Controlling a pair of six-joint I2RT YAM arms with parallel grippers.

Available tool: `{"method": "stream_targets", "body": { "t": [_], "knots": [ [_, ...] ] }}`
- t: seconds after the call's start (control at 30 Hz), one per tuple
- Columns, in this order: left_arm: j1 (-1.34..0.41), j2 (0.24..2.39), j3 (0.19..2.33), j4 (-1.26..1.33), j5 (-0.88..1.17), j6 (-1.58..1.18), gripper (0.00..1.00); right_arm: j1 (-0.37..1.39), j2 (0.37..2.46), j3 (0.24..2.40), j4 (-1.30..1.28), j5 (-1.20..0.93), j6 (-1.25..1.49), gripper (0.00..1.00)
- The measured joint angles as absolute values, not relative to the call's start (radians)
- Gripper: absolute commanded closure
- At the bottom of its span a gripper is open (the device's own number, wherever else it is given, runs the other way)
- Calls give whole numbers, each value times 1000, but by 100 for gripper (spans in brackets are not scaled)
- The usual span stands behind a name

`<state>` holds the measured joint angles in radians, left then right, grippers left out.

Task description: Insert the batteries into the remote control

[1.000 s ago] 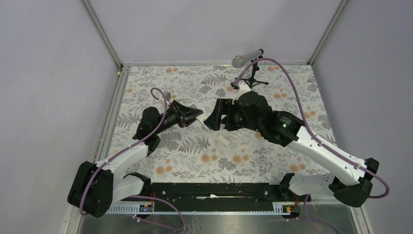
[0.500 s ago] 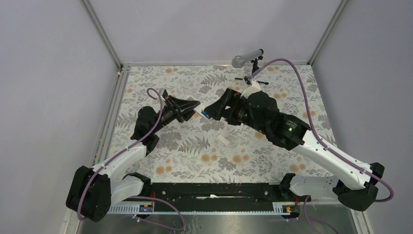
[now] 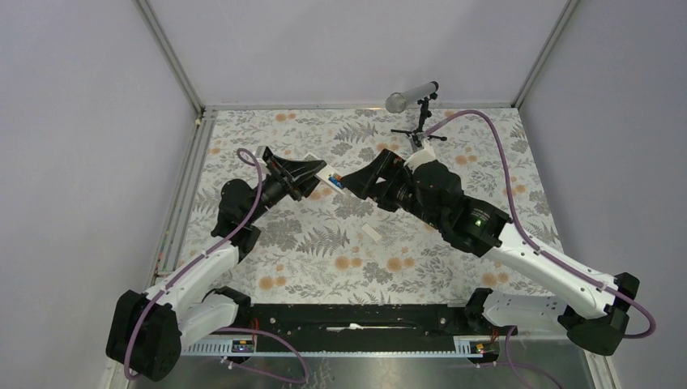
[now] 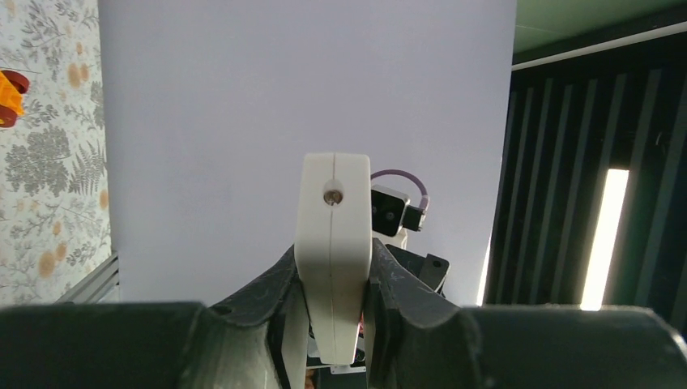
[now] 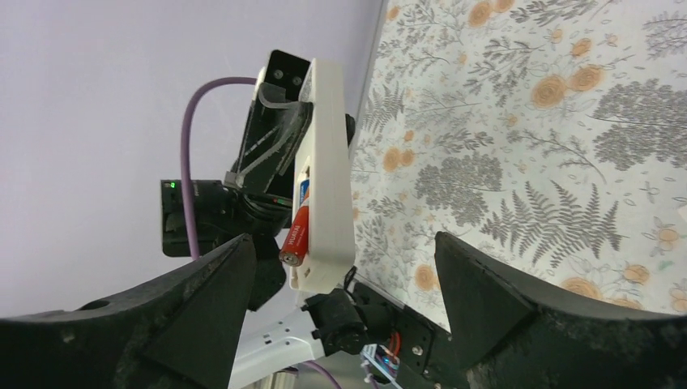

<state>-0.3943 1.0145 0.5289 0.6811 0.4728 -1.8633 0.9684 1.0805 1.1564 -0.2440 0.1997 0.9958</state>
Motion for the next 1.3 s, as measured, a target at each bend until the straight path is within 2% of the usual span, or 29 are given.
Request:
{"method": "stream_targets", "body": {
  "t": [0.23, 0.43, 0.73, 1.3],
  "knots": [
    [-394, 1002, 542, 652, 470, -1889, 100, 968, 1082, 1148, -147, 193, 1030, 17],
    [-394, 1001, 542, 645, 467, -1917, 100, 968, 1084, 1135, -113, 190, 1044, 33],
    [-394, 985, 543, 623, 466, -1943, 100, 968, 1097, 1121, -83, 189, 1043, 40],
    [-392, 982, 557, 571, 467, -1947, 100, 968, 1150, 1121, -39, 162, 1045, 61]
  ]
}}
